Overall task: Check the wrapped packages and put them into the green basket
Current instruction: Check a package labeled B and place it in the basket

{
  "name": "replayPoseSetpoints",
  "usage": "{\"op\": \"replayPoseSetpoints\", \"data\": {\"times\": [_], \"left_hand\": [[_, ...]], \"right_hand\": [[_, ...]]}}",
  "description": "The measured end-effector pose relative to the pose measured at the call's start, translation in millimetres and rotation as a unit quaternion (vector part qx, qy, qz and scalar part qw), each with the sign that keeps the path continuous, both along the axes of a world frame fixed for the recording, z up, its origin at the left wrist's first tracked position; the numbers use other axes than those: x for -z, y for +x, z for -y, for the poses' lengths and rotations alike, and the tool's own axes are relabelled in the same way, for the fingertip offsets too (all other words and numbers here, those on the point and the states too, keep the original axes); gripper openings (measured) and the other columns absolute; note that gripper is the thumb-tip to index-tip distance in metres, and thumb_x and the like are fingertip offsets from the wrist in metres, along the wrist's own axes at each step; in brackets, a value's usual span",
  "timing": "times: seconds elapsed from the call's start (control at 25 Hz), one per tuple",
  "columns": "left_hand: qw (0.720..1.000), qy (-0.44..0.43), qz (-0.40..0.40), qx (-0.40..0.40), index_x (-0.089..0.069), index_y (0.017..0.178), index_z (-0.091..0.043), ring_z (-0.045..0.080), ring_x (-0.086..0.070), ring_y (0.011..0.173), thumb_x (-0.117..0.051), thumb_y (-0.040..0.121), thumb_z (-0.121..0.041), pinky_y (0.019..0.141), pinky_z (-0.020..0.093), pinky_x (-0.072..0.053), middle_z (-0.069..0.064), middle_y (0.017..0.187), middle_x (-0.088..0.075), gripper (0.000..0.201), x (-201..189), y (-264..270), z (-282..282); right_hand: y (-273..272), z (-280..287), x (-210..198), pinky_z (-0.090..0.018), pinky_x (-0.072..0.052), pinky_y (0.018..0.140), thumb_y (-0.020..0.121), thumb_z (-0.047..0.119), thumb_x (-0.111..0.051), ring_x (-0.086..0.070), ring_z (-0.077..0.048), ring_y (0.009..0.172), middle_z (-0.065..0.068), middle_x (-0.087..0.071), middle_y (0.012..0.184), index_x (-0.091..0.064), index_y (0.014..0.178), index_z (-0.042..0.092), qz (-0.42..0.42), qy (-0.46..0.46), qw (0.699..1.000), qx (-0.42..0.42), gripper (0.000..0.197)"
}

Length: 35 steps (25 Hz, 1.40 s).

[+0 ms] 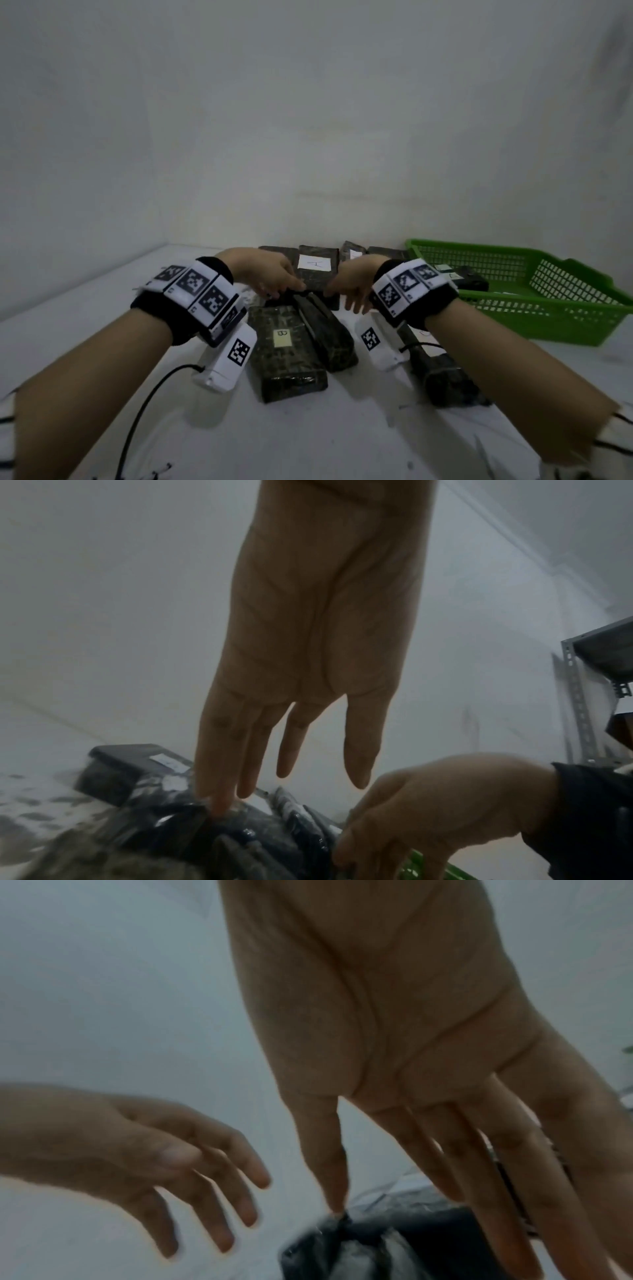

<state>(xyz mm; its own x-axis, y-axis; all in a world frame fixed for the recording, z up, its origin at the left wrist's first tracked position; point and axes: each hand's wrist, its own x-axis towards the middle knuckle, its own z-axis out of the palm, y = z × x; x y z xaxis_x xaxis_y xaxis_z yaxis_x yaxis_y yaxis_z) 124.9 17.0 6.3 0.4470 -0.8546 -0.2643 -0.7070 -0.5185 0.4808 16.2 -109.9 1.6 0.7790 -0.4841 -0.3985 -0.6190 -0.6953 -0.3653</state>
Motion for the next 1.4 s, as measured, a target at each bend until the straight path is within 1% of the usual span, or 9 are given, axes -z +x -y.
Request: {"op": "replayPoseSetpoints", "data": {"times": [0.16, 0.36, 0.44, 0.52, 0.76, 0.88, 1.08, 1.24, 1.4], "left_hand": [[0.997, 0.079, -0.020, -0.011, -0.052, 0.120, -0.001, 0.022, -0.055, 0.092, -0.053, 0.091, -0.038, 0.087, 0.033, -0.050, 0.005, 0.093, -0.054, 0.047, 18.0, 4.3, -11.4], [0.996, 0.093, 0.004, 0.000, -0.053, 0.120, -0.006, 0.029, -0.059, 0.109, -0.053, 0.086, -0.052, 0.089, 0.035, -0.050, 0.014, 0.121, -0.058, 0.057, 27.6, -0.6, -0.2], [0.999, 0.040, 0.029, 0.010, -0.055, 0.107, -0.013, 0.022, -0.060, 0.096, -0.051, 0.078, -0.067, 0.083, 0.031, -0.049, 0.008, 0.115, -0.062, 0.061, 26.3, -2.4, 9.1], [0.996, -0.083, 0.010, 0.010, -0.048, 0.105, -0.022, 0.011, -0.054, 0.084, -0.054, 0.082, -0.058, 0.068, 0.021, -0.046, -0.002, 0.102, -0.059, 0.043, 21.9, -9.3, 19.0], [0.870, -0.419, -0.258, -0.028, -0.053, 0.096, -0.016, 0.015, -0.061, 0.075, -0.069, 0.078, -0.022, 0.063, 0.024, -0.053, 0.008, 0.095, -0.060, 0.025, 4.7, -24.1, 53.4], [0.823, -0.483, -0.293, -0.062, -0.048, 0.109, -0.012, 0.012, -0.060, 0.078, -0.069, 0.079, -0.018, 0.058, 0.017, -0.049, 0.004, 0.101, -0.056, 0.038, 7.7, -30.6, 66.6], [0.811, -0.510, -0.280, -0.063, -0.047, 0.118, -0.007, 0.022, -0.061, 0.100, -0.072, 0.070, -0.024, 0.090, 0.033, -0.050, 0.008, 0.110, -0.059, 0.057, 8.0, -40.1, 71.1], [0.805, -0.524, -0.278, -0.010, -0.037, 0.121, -0.018, 0.017, -0.060, 0.094, -0.061, 0.083, -0.017, 0.091, 0.038, -0.050, 0.000, 0.107, -0.053, 0.045, -3.3, -48.3, 60.1], [0.803, -0.543, -0.246, -0.010, -0.045, 0.116, -0.019, 0.015, -0.061, 0.090, -0.063, 0.083, -0.010, 0.086, 0.028, -0.051, 0.001, 0.104, -0.058, 0.039, -7.3, -51.8, 58.3]], "right_hand": [[7.9, 1.6, 32.1, -0.035, -0.047, 0.087, 0.090, 0.047, -0.054, -0.053, -0.030, 0.119, -0.017, -0.052, 0.134, -0.041, 0.136, -0.001, -0.110, -0.036, 0.993, -0.008, 0.068], [-2.5, 8.0, 44.4, -0.034, -0.051, 0.083, 0.081, 0.042, -0.067, -0.061, -0.027, 0.101, -0.010, -0.061, 0.108, -0.052, 0.125, 0.000, -0.027, 0.016, 0.998, 0.048, 0.063], [-16.7, 9.1, 30.2, -0.032, -0.051, 0.080, 0.078, 0.040, -0.071, -0.061, -0.027, 0.101, -0.011, -0.063, 0.112, -0.057, 0.118, 0.002, 0.037, -0.068, 0.996, 0.037, 0.057], [-35.4, 11.2, 12.9, -0.025, -0.048, 0.065, 0.073, 0.034, -0.076, -0.060, -0.021, 0.088, -0.007, -0.064, 0.101, -0.062, 0.110, 0.006, 0.137, -0.081, 0.986, 0.039, 0.048], [-93.7, 27.8, -16.0, -0.020, -0.051, 0.068, 0.067, 0.021, -0.082, -0.065, -0.014, 0.078, 0.002, -0.068, 0.085, -0.068, 0.094, 0.016, 0.508, 0.080, 0.847, 0.132, 0.031], [-94.3, 40.8, -9.2, -0.027, -0.052, 0.080, 0.065, 0.023, -0.082, -0.064, -0.018, 0.091, -0.002, -0.064, 0.102, -0.057, 0.111, 0.013, 0.570, 0.136, 0.785, 0.199, 0.054], [-91.8, 47.2, -2.1, -0.039, -0.055, 0.076, 0.079, 0.009, -0.069, -0.064, -0.018, 0.086, -0.005, -0.062, 0.101, -0.050, 0.117, 0.007, 0.572, 0.289, 0.741, 0.198, 0.042], [-102.3, 57.1, -7.6, -0.032, -0.057, 0.071, 0.085, -0.001, -0.056, -0.062, -0.022, 0.088, -0.009, -0.057, 0.110, -0.045, 0.125, 0.008, 0.603, 0.344, 0.706, 0.139, 0.042], [-105.5, 54.2, -12.1, -0.023, -0.057, 0.065, 0.081, -0.007, -0.057, -0.068, -0.017, 0.077, -0.007, -0.068, 0.091, -0.056, 0.113, -0.001, 0.624, 0.297, 0.710, 0.135, 0.032]]}}
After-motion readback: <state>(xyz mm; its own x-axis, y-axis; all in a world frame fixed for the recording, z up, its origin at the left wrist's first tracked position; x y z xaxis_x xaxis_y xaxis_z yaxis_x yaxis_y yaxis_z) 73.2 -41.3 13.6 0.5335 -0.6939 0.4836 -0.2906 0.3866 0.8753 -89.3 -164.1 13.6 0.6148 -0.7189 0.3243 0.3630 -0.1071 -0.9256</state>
